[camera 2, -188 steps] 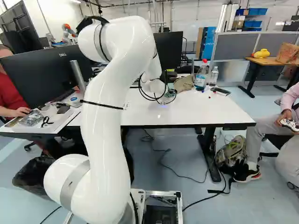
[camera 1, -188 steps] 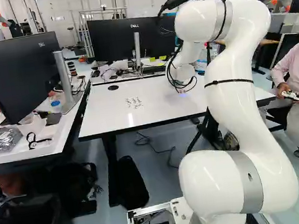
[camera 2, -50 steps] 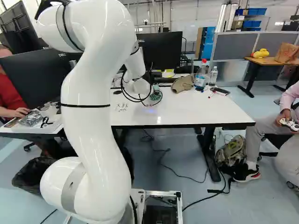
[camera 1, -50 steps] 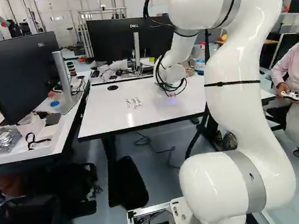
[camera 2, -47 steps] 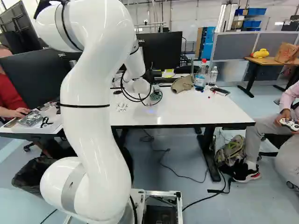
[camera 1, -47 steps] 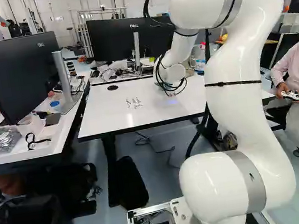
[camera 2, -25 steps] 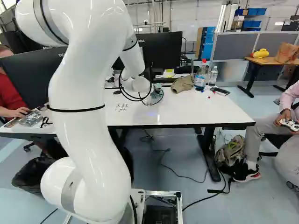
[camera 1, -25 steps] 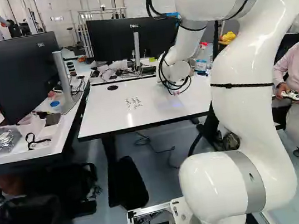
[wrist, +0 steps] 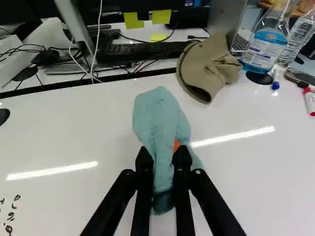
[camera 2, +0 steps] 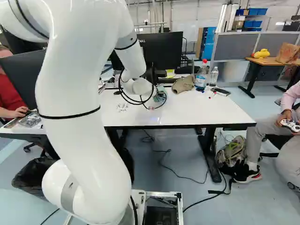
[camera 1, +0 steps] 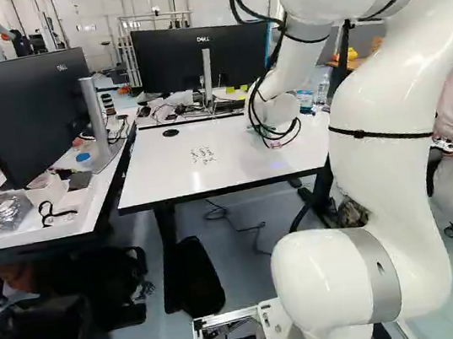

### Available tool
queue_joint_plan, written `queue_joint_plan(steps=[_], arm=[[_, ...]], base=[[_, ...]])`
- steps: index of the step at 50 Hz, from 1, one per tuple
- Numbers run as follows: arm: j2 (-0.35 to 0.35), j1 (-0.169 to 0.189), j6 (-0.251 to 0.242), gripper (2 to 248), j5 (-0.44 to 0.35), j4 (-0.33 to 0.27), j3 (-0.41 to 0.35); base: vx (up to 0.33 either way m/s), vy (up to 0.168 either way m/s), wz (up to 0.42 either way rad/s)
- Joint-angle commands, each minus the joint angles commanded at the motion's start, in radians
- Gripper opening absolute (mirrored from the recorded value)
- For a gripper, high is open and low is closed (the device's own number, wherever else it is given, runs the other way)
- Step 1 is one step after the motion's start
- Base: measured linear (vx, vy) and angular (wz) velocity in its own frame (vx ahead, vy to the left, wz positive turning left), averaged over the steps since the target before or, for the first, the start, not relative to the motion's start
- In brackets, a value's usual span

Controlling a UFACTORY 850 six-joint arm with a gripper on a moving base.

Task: Clean the table with the green towel

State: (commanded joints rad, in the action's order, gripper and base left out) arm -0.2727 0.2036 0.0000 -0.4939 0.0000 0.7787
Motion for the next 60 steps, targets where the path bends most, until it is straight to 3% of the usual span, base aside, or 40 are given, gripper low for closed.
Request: queue_joint_plan(steps=[17, 37, 60], arm=[[0.061, 0.039, 0.0, 48, 0.0, 0.0, -0.071], [0.065, 0.039, 0.0, 48, 0.0, 0.0, -0.073], [0.036, 0.022, 0.0, 48, 0.0, 0.0, 0.015]], base=[[0.0, 0.0, 0.0], [0.0, 0.0, 0.0], [0.0, 0.0, 0.0]])
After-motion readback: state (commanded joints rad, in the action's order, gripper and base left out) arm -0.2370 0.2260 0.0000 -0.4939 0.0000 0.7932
